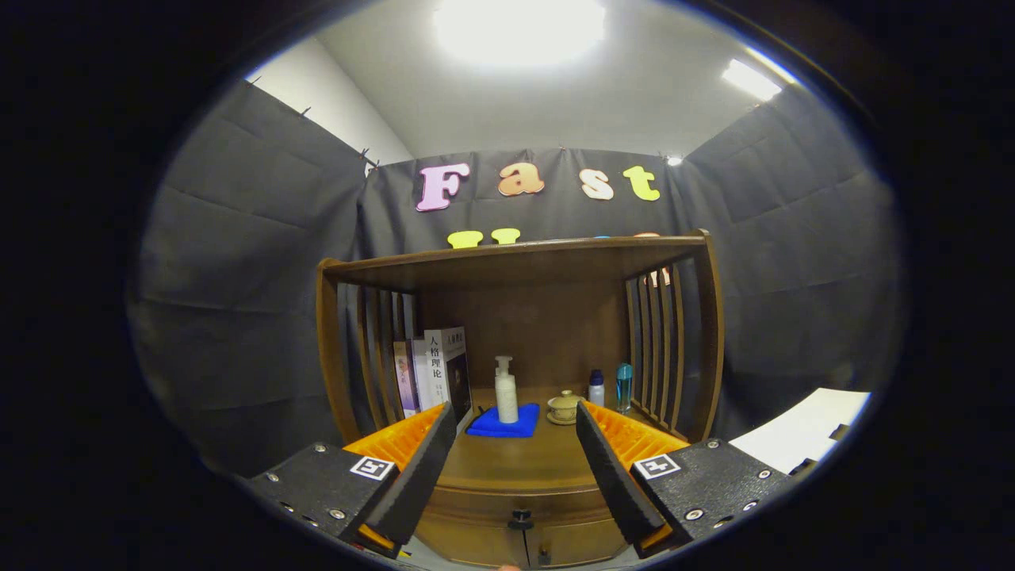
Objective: Pull open the drawer, take out the items inside it, and place them on the countertop above the cabinet.
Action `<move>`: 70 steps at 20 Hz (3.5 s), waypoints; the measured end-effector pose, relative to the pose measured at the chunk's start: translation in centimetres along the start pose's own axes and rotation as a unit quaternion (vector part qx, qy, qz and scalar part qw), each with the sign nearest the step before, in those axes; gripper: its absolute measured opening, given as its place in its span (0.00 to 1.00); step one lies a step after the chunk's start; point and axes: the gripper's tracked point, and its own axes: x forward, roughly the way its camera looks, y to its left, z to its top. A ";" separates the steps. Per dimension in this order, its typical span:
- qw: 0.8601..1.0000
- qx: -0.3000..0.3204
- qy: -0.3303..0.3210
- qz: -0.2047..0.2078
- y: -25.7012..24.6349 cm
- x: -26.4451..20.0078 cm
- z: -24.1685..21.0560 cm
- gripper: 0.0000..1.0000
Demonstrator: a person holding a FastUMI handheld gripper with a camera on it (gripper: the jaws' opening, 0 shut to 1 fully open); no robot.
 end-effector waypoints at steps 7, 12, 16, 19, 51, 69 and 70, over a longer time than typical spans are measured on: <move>1.000 0.003 0.008 -0.006 -0.7 0.1 -0.7 0.94; 1.000 -0.009 0.018 0.014 0.5 0.4 -1.5 0.94; 0.998 -0.047 0.032 0.001 0.0 0.8 -3.0 0.94; 0.998 -0.057 0.038 0.013 1.8 1.4 -4.3 0.94; 0.982 -0.077 0.162 -0.056 0.6 6.3 -31.0 0.87; 0.990 0.005 0.132 -0.045 -0.3 7.1 -31.6 0.34; 0.990 0.000 0.136 -0.047 -0.3 7.2 -31.6 0.33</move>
